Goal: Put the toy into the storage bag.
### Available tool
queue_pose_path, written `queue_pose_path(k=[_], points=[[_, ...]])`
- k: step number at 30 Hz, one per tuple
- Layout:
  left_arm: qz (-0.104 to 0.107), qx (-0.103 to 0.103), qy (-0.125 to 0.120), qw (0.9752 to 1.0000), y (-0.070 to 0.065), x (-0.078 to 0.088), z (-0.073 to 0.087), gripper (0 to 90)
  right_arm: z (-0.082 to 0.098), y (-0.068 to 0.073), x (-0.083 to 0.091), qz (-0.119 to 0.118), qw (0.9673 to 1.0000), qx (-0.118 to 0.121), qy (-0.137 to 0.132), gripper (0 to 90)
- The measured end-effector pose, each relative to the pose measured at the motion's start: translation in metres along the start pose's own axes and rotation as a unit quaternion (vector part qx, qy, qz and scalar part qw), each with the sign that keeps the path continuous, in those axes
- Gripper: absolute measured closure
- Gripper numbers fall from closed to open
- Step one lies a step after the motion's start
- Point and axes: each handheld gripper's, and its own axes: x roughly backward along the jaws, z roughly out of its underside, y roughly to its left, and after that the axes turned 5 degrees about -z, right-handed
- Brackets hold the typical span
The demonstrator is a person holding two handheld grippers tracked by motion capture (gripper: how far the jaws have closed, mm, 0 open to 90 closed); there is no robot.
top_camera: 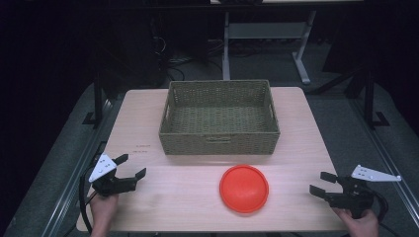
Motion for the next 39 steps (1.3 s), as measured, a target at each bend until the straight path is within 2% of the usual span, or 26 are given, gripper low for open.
queue_pose_path(k=[7, 17, 22, 27, 34, 39], points=[[0.000, -0.002, 0.005, 1.0000, 0.002, 0.000, 0.001, 13.0, -0.003, 0.002, -0.006, -0.005, 0.9999, 0.003, 0.015, 15.2], [0.003, -0.001, 0.003, 1.0000, 0.001, -0.001, 0.001, 13.0, -0.010, 0.008, -0.013, -0.021, 0.9997, 0.004, 0.012, 14.8], [-0.001, 0.001, 0.004, 1.0000, 0.002, -0.001, 0.002, 13.0, -0.016, 0.007, -0.028, -0.025, 0.9990, 0.005, 0.037, 14.5], [0.001, 0.002, 0.002, 1.0000, 0.002, 0.000, 0.001, 13.0, -0.030, 0.016, -0.042, -0.028, 0.9985, 0.018, 0.044, 14.5], [-0.001, 0.002, 0.002, 1.0000, 0.002, -0.001, 0.001, 13.0, -0.043, 0.020, -0.052, -0.027, 0.9974, 0.031, 0.059, 14.5], [-0.001, 0.003, 0.002, 1.0000, 0.002, -0.001, 0.001, 13.0, -0.056, 0.023, -0.057, -0.039, 0.9961, 0.035, 0.071, 14.4]])
